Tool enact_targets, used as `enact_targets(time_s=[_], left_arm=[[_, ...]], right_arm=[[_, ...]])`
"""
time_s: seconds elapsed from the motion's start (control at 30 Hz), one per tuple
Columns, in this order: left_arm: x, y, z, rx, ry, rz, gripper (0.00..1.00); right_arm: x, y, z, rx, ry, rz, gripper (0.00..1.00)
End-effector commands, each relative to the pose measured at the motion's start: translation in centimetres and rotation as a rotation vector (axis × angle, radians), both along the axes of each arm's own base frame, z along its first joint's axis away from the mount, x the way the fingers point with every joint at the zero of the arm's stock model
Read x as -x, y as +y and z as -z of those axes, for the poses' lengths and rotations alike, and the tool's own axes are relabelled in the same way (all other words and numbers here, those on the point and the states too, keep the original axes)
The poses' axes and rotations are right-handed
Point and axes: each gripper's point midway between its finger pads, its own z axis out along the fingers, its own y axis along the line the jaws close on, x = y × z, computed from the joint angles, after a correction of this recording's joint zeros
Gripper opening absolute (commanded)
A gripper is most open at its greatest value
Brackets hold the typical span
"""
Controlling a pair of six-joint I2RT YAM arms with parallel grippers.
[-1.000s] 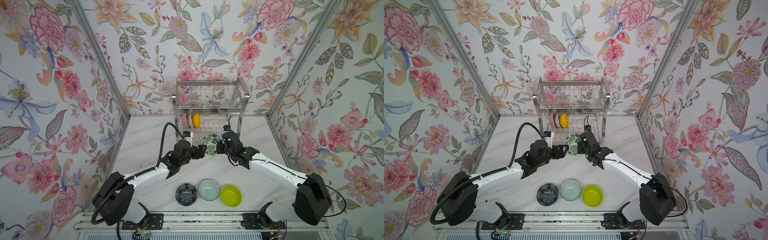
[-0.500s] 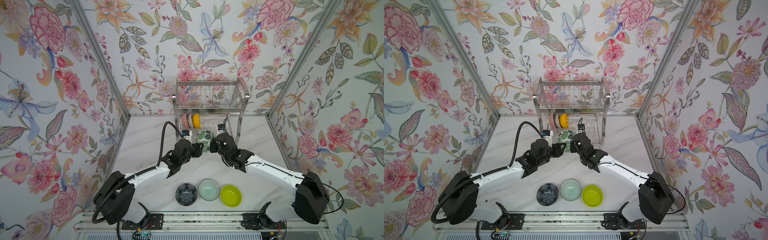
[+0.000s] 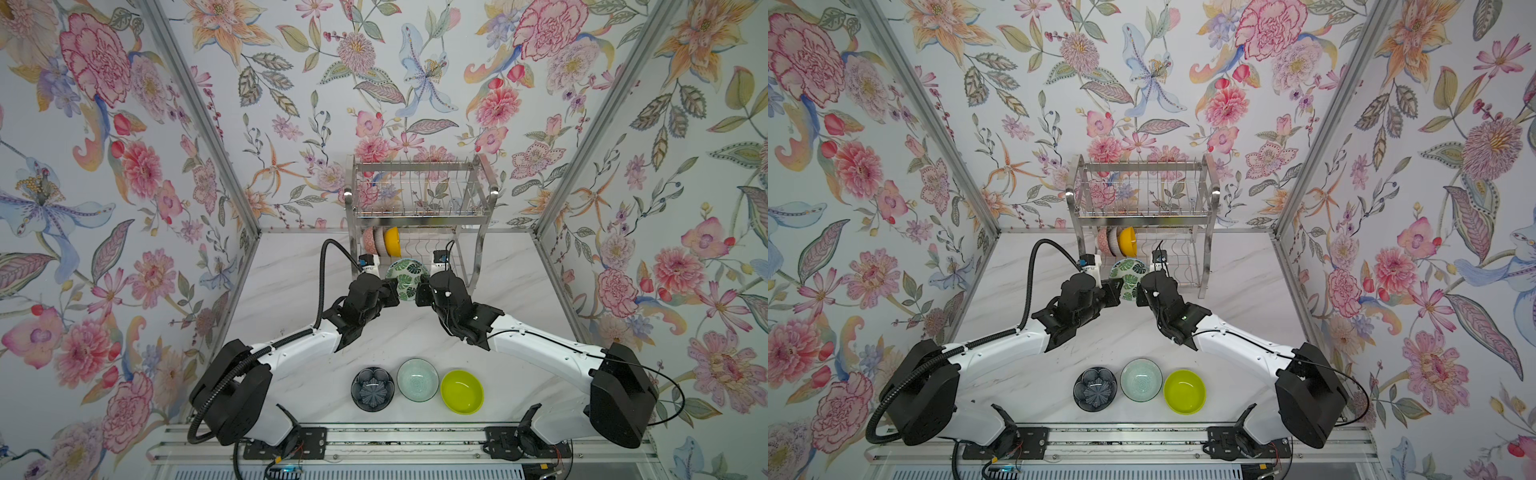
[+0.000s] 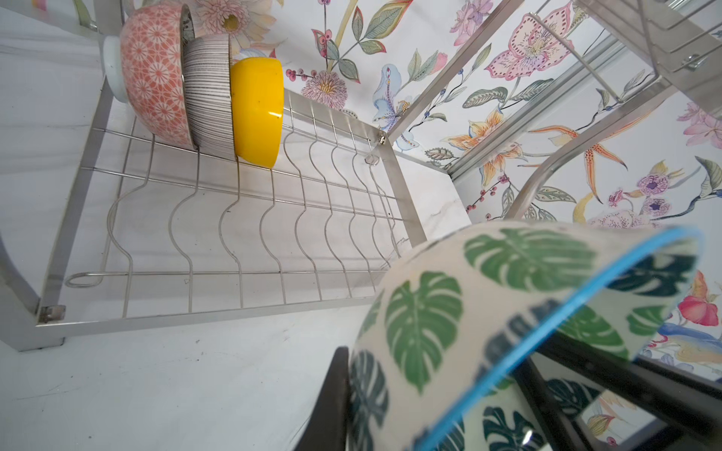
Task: Load bowls into a dish rack
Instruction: Place the bowl in the dish rack.
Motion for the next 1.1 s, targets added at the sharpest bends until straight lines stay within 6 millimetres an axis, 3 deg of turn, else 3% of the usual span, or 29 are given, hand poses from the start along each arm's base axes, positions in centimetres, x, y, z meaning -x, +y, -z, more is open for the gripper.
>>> enact_targets(time_s=[0.0,0.17,0.57,1.07], left_arm=[[-0.5,-1.0,-1.4,0.023,-0.028,0.01,0.05],[-0.7,-0.1,-1.9,0.056,-0.054,-0.047,0.0],[-1.1,1.1,-1.6,0.049,-0.06,-0.112,0.0],[-2.5,2.2,-0.7,0.007,-0.075,-0.197,0.0]], right_arm=[[0.1,1.3,-1.8,-0.085,-0.062,-0.03,0.08],[0.2,1.7,-1.6,-0.075,-0.062,-0.051,0.13],[0.6,2.3,-0.7,-0.107,-0.039,-0.087,0.3],[0.8,3.0,-1.1,-0.172,-0.003,-0.123,0.56]])
